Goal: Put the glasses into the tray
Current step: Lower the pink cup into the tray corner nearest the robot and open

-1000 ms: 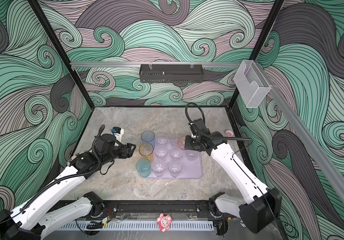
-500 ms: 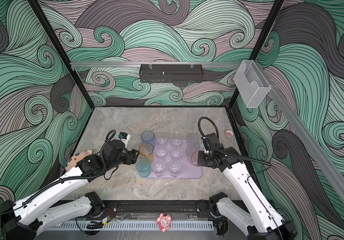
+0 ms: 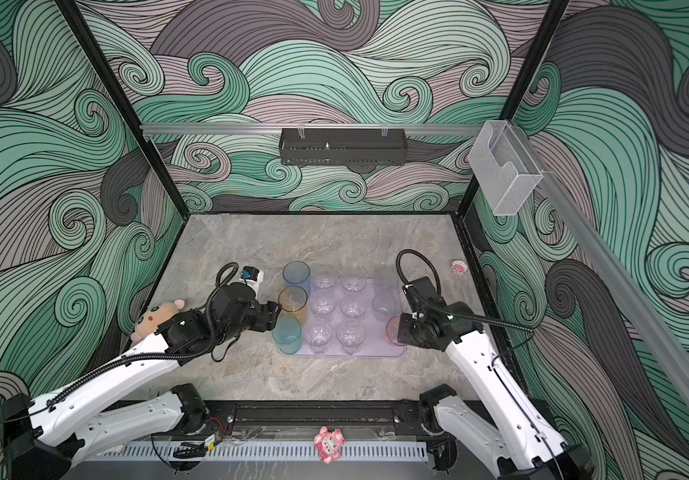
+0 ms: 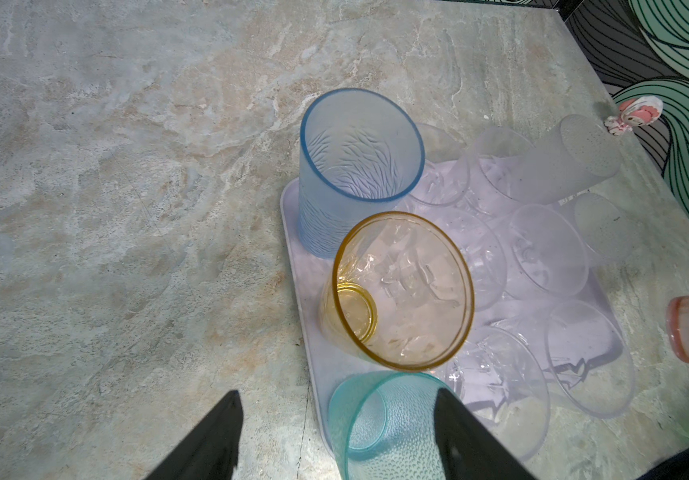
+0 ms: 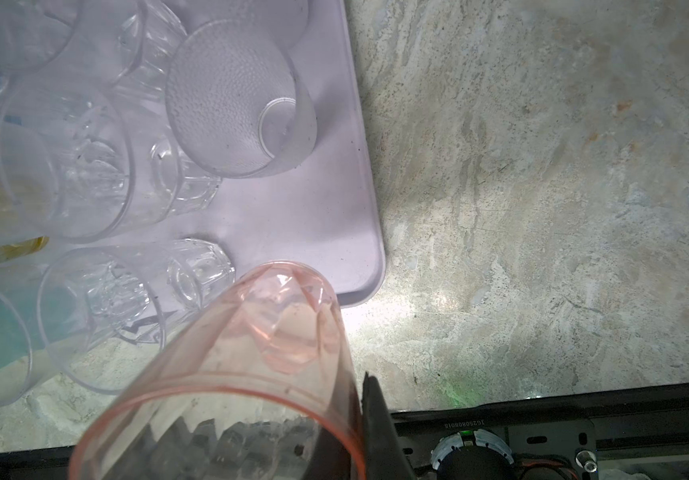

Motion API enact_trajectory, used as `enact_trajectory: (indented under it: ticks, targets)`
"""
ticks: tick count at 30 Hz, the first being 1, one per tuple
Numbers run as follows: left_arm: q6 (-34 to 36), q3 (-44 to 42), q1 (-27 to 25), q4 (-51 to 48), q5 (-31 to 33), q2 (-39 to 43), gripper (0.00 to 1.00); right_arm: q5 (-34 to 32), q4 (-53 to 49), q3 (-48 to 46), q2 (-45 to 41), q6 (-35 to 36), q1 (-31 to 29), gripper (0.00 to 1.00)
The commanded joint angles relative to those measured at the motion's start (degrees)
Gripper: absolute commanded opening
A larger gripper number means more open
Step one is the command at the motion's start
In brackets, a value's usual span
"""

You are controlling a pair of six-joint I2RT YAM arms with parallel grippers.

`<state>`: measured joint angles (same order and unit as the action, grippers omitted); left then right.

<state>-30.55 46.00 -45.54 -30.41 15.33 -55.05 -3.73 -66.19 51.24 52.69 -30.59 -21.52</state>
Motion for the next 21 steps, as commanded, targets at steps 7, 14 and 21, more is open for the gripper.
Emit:
enact_trajectory:
  ticks: [7,14,21]
  targets:
    - [0.9,-0.2,-0.3,0.9,1.8,0.0,0.75,0.8,-0.1,-2.3,-0.9,-4.7,0.3,0.04]
    - [1.5,-1.6,-0.3,2.1,1.9,1.1,0.76,-0.2,-0.1,-3.6,-1.1,-5.7,0.4,0.03]
    - [2.6,-2.0,-0.3,3.3,1.5,0.2,0.76,-0.3,0.7,-5.1,-1.3,-7.4,0.1,0.03]
